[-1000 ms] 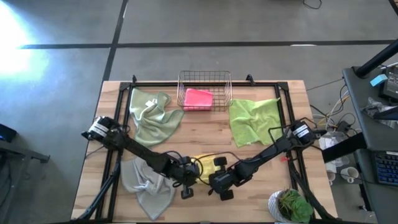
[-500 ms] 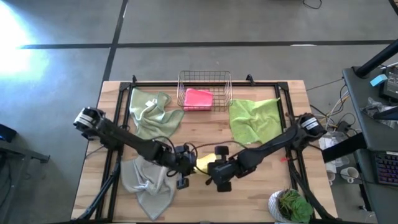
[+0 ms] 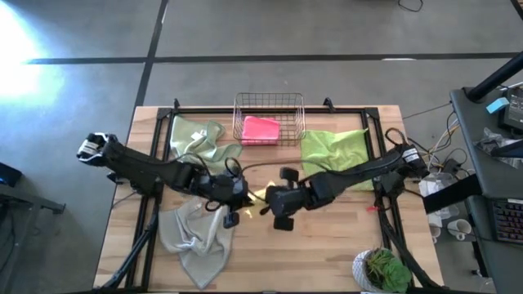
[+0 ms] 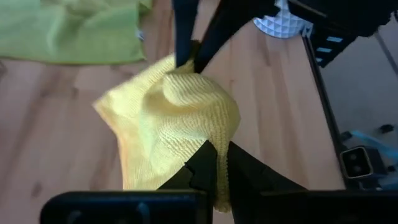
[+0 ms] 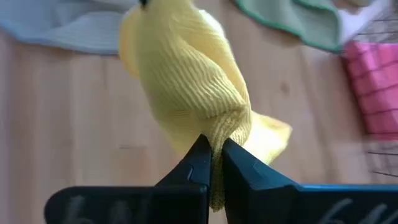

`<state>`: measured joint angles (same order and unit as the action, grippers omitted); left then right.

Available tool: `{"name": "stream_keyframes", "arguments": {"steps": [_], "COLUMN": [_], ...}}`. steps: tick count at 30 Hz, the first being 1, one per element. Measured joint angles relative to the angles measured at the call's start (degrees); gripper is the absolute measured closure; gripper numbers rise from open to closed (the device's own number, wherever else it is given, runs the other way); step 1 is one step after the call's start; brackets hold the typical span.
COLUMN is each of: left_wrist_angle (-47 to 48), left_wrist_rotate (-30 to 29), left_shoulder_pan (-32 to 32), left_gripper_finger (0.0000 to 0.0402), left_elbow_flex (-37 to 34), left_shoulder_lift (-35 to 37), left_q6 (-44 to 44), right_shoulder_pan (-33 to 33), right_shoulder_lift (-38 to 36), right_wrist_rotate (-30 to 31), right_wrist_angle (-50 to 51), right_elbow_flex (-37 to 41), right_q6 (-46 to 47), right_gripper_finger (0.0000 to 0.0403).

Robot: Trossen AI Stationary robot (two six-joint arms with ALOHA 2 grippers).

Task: Fold microfiber towels
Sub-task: Stack the folded yellow microfiber cloth on top of the pink microfiber cloth in the wire basket

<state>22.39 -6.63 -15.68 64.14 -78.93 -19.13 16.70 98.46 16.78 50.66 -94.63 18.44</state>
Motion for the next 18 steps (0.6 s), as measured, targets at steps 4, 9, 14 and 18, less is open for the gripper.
{"name": "stream_keyframes", "arguments": {"steps": [4, 9, 14, 18], "left_wrist_angle": [0.3, 0.8, 0.7, 0.7], "left_wrist_rotate": [-1.3, -3.0, -8.3, -14.5], "left_shoulder_pan": [1.9, 4.9, 8.5, 12.4], "left_gripper_finger": [0.0389, 0.0389, 0.0389, 0.0389], "left_elbow_flex": [0.0, 0.4, 1.2, 3.2], "left_shoulder_lift": [2.0, 3.2, 4.0, 4.6], "left_q6": [4.6, 13.2, 25.1, 33.8], "right_shoulder_pan": [-2.8, -6.9, -11.9, -16.4], "right_shoulder_lift": [-0.2, -0.3, -0.3, -0.3], "right_wrist_rotate": [1.0, 1.5, 1.4, 1.4], "right_wrist_angle": [2.5, 4.9, 4.9, 5.0], "right_elbow_flex": [-3.6, -9.3, -14.0, -16.4], "right_q6": [-2.8, -6.4, -10.9, -12.2], "right_gripper_finger": [0.0394, 0.0394, 0.0394, 0.0394]}}
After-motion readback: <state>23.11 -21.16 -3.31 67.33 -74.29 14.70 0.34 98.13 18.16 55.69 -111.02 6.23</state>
